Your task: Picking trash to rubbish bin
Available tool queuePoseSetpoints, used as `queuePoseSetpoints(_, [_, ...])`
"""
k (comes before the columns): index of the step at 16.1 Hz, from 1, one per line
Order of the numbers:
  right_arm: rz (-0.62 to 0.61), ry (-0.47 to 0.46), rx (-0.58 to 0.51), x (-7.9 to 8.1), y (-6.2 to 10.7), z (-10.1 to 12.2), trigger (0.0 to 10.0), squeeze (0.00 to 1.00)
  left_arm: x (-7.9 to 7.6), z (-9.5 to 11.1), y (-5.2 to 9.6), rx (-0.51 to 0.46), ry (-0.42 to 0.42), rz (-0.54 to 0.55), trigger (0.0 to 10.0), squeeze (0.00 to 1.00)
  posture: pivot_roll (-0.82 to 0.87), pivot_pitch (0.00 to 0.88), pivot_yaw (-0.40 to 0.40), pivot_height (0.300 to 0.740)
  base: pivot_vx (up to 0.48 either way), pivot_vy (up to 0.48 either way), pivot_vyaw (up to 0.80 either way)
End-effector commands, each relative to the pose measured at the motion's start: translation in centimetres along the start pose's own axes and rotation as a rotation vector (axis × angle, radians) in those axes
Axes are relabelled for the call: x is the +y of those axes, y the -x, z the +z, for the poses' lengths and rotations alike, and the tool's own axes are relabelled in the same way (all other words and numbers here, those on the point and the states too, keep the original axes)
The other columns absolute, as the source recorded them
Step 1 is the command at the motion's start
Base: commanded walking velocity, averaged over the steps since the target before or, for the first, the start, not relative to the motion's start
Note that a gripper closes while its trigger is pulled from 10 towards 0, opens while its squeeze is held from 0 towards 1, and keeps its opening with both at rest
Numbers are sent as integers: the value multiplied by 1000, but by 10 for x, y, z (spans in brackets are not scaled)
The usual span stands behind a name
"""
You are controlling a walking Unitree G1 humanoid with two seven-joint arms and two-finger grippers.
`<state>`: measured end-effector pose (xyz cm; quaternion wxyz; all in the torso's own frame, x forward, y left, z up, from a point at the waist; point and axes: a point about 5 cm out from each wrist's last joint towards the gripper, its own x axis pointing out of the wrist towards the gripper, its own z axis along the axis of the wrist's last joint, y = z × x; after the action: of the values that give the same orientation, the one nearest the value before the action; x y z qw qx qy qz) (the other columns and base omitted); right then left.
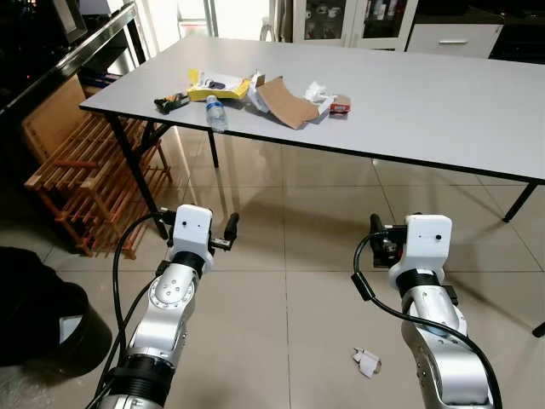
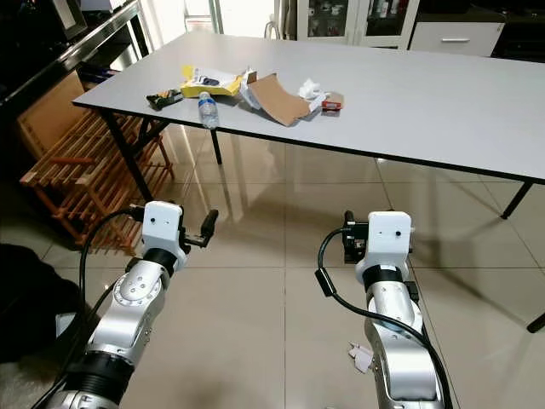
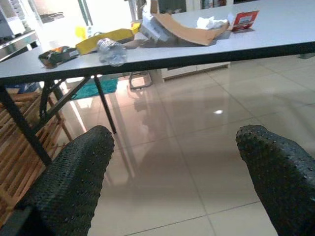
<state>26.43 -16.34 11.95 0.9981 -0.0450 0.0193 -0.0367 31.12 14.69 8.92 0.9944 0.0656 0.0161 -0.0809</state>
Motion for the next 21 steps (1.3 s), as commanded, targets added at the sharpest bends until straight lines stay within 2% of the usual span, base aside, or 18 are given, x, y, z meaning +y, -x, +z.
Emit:
queuePoseSetpoints(1, [9,0,-18,1,-2,3,10000,0,-1,3,0,-9,-2,-12,10000,0,-97,35,37,740,446,0,0])
queuePoseSetpoints(18, [-2,11,-25,0,0,2,10000,0,-7,4,1,-9,23,-58,10000,0,-100,38,40,740,480,0,0])
queuePoseSetpoints(21, [-1,38,-38,0,1,4,10000,0,-7,4,1,-11,22,-63,10000,0,-100,42,40,740,480,0,0])
